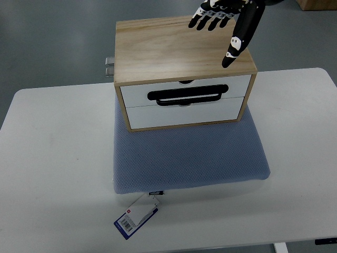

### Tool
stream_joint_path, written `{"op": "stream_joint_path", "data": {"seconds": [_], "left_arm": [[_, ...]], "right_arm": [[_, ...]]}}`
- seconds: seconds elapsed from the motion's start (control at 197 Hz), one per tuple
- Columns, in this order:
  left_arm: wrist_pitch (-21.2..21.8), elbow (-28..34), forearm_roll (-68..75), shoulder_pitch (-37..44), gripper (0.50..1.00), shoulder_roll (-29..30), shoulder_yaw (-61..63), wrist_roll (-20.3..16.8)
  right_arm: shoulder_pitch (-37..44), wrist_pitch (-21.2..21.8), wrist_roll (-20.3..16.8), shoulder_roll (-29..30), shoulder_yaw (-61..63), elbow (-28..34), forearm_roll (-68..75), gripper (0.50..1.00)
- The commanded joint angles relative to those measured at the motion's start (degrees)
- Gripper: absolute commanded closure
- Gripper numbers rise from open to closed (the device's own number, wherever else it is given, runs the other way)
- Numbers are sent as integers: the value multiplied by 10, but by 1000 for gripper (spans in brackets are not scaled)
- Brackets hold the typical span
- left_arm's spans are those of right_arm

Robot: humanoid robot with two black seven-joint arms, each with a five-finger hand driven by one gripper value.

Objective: Open wood drawer with right hand
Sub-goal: 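Lower the right hand and hook fingers into the upper drawer's black handle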

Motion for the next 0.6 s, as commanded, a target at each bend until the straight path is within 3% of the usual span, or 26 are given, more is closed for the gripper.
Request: {"op": "stream_joint_path", "data": {"seconds": [0.0, 0.097, 0.183, 0.595], "left_arm": [[0, 1, 0, 0, 500, 0, -1, -1], [0, 2, 0, 0, 500, 0, -1, -1], [0, 4, 0, 0, 500, 0, -1, -1], [0, 4, 0, 0, 500, 0, -1, 0]], "right_arm": [[9, -98, 0, 68, -31, 1, 84, 568], [-6, -184, 0, 119, -33, 0, 106, 566], [-25, -221, 0, 146, -36, -1, 106, 566], [-79, -222, 0, 157, -62, -6, 74, 566]]}}
